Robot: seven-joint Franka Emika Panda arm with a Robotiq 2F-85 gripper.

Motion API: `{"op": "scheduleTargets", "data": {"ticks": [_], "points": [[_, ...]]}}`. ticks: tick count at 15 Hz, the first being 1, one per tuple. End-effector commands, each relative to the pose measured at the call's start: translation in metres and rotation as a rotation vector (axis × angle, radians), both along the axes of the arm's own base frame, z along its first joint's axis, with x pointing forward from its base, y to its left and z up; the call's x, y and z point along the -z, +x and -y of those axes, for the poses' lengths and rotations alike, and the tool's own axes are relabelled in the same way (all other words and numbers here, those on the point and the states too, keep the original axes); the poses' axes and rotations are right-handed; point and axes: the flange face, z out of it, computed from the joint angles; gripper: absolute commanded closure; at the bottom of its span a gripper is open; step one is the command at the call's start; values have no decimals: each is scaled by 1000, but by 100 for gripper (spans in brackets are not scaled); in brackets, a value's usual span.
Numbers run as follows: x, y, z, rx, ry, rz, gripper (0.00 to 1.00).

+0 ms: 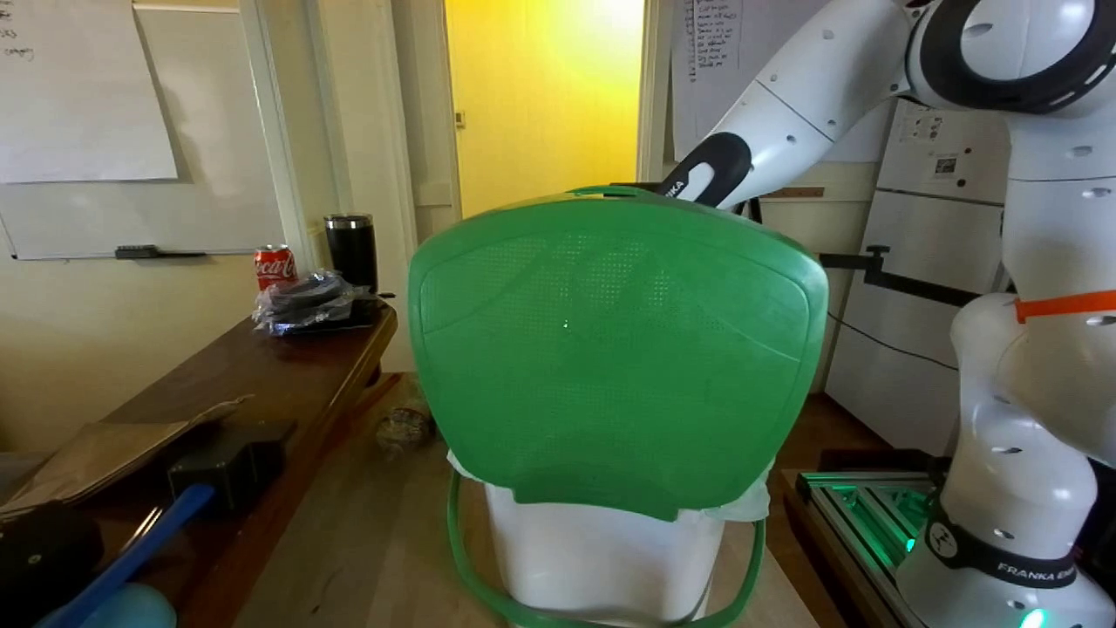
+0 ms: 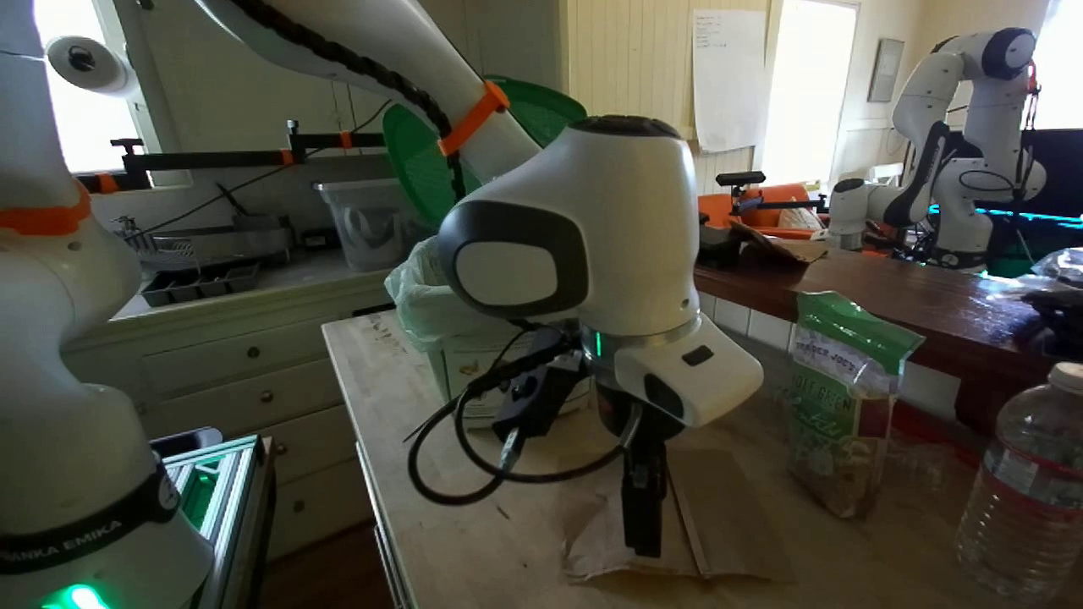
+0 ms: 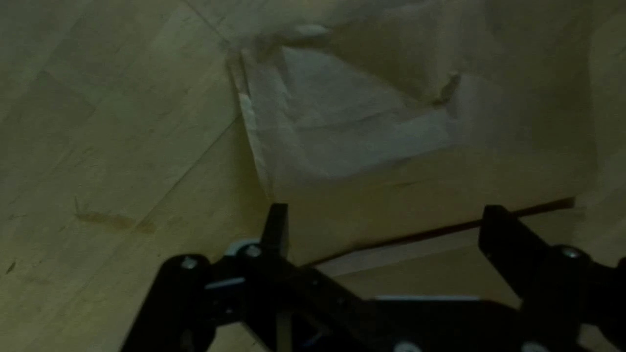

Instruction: Wipe the table with the tissue, then throw it in the bin, and finally close the bin

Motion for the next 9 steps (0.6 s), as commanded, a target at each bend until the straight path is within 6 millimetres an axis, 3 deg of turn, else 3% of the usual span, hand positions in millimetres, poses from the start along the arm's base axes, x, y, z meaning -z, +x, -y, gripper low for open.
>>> {"op": "scheduleTargets", "data": {"ticks": [1, 9], "points": [[9, 14, 4, 110, 37, 6, 0], [21, 29, 2, 227, 107, -13, 0]]}}
